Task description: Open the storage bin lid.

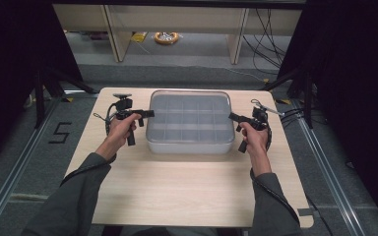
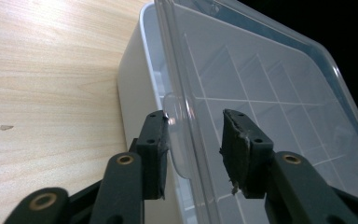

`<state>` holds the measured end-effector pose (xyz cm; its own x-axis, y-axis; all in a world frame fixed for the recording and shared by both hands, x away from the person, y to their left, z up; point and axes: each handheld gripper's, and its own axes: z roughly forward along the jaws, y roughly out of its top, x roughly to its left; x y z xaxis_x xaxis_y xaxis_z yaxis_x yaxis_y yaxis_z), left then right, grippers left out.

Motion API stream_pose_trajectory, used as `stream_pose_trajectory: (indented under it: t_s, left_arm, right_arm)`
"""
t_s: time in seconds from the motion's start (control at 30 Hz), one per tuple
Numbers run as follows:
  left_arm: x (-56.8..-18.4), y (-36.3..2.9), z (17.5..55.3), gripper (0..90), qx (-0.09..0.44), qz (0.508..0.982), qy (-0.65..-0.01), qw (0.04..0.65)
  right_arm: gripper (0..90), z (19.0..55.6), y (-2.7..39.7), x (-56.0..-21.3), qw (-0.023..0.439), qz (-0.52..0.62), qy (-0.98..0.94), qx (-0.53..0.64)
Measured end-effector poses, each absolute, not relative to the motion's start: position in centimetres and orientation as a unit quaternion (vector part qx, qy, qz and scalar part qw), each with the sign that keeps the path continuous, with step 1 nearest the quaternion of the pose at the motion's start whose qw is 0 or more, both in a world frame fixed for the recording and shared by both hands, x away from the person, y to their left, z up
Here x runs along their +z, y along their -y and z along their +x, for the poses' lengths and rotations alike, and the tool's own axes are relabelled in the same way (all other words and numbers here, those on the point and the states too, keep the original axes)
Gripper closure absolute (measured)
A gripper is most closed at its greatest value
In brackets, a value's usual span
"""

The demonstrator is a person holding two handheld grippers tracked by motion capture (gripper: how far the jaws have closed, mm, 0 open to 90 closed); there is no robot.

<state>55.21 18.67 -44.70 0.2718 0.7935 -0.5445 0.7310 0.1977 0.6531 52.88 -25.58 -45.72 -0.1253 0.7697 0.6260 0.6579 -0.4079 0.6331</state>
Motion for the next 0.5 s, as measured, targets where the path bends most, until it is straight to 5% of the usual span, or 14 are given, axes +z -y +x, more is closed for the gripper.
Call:
stream_pose_trajectory:
  t_s: [0.5]
  left_arm:
    - [-42.1, -18.6, 53.7, 65.8, 0.039, 0.621, -0.603, 0.5]
  right_arm:
    - [73.7, 51.2, 25.8, -42.9, 0.044, 0.649, -0.519, 0.555]
